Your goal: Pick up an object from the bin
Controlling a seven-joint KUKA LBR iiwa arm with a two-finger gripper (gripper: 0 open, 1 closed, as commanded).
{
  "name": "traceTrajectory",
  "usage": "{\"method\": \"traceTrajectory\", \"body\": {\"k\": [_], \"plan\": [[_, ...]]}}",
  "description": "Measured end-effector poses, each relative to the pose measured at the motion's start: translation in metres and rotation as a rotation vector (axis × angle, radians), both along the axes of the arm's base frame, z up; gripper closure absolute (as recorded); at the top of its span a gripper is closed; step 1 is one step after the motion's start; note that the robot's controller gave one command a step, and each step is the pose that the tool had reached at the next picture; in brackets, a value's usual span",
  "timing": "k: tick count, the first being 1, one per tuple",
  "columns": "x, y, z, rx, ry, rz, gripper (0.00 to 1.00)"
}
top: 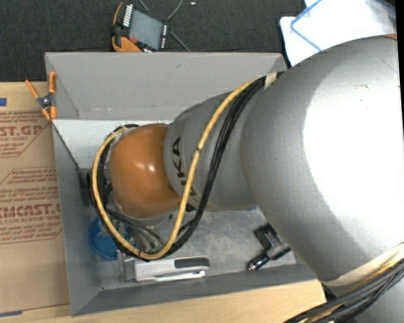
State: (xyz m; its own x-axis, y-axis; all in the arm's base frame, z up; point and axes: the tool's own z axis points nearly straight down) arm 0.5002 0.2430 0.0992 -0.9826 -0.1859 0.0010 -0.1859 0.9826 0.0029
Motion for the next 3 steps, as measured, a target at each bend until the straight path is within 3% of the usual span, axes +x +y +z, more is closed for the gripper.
{"method": "traceTrajectory", "body": {"k": [1, 2, 3], "plan": [[0.018, 0.006, -0.03, 0.007, -0.019, 0.009, 0.0], [-0.019, -0.006, -0.029, 0.004, -0.006, -0.134, 1.0], [-0.019, -0.006, -0.029, 0.004, -0.006, -0.134, 1.0]]}}
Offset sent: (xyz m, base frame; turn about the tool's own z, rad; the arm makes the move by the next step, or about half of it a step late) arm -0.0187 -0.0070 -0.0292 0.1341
